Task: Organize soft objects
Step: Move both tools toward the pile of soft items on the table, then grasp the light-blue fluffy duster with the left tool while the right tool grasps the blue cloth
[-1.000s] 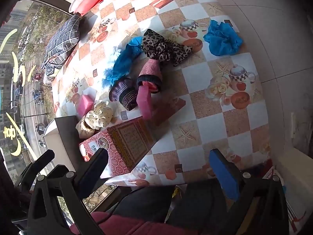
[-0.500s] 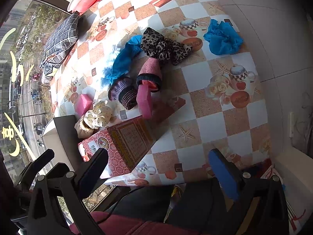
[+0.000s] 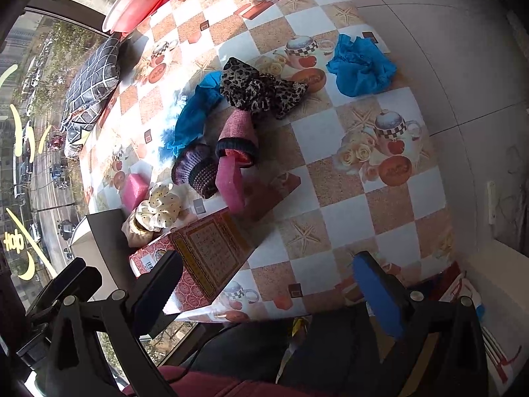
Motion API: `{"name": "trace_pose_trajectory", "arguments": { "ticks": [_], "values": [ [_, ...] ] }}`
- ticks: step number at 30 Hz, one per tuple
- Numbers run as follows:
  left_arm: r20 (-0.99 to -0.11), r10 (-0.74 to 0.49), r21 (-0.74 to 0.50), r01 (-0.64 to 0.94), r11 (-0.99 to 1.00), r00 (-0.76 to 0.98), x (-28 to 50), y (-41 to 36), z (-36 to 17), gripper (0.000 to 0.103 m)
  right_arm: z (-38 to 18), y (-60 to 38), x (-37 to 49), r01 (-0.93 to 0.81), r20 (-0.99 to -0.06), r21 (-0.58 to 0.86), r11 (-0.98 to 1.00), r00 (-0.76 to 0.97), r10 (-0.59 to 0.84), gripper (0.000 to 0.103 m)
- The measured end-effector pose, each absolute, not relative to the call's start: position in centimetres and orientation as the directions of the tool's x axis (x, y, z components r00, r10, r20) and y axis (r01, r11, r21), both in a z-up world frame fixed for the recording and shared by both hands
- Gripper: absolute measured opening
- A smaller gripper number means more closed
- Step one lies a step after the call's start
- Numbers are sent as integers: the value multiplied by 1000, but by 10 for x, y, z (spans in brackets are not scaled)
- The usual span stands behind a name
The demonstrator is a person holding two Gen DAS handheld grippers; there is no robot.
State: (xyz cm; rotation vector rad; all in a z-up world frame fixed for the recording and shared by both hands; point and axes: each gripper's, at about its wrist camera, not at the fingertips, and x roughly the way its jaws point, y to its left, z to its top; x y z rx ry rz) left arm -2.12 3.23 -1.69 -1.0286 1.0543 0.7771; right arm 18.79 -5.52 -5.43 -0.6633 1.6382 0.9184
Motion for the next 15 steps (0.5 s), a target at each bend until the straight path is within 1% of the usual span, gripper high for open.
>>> {"name": "trace_pose_trajectory", "arguments": {
  "ticks": [7,15],
  "values": [
    [-957,14,-271,-910,313,290,-31,59,-29,103,-67,-53,203,-790,-969,217,574,-244,30,103],
    [-972,-12,-226,-924,308,234,-21,101,-64,103,-88,-45,226,-755,-969,207,622,-246,23,103]
  ]
}}
